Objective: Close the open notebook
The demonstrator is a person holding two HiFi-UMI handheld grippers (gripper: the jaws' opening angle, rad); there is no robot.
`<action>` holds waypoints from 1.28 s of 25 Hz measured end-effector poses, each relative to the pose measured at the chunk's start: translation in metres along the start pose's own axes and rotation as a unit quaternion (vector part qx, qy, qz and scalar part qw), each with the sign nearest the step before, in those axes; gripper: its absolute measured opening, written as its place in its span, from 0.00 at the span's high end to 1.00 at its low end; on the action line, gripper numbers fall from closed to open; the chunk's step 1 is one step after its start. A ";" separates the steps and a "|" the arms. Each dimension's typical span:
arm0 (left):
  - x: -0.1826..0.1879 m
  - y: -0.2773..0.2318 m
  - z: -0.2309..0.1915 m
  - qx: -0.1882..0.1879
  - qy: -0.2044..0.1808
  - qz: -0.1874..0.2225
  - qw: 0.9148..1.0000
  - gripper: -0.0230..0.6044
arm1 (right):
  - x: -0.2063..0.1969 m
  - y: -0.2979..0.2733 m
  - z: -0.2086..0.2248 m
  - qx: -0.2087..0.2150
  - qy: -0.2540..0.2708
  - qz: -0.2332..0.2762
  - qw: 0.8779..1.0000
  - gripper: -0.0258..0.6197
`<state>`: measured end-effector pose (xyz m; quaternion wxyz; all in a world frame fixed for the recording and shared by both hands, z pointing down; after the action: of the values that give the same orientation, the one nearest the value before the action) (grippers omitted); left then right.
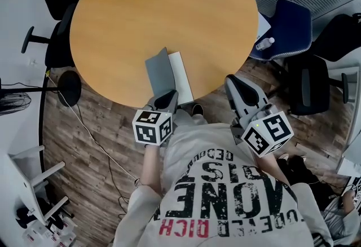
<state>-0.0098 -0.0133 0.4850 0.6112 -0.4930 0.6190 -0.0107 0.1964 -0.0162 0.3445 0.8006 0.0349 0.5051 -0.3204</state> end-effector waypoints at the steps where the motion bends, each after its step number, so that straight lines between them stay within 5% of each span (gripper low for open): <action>1: 0.000 -0.002 0.000 0.000 0.000 -0.001 1.000 0.93 | 0.000 0.000 0.001 -0.001 0.000 0.000 1.000 0.93; 32: -0.016 -0.060 0.010 -0.021 -0.006 -0.056 0.998 0.93 | 0.004 0.001 0.019 -0.021 -0.011 0.003 1.000 0.93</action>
<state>0.0302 -0.0285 0.5313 0.6030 -0.5395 0.5870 -0.0292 0.2129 -0.0246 0.3500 0.8078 0.0160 0.5025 -0.3078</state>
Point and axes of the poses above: the fingertips, and each gripper's own axes: y backward along the fingers, z to its right, x out of its top, the point moved 6 cm from there along y, backward along the fingers, and after that the axes turned 11 degrees about -y, right-handed, at the moved point
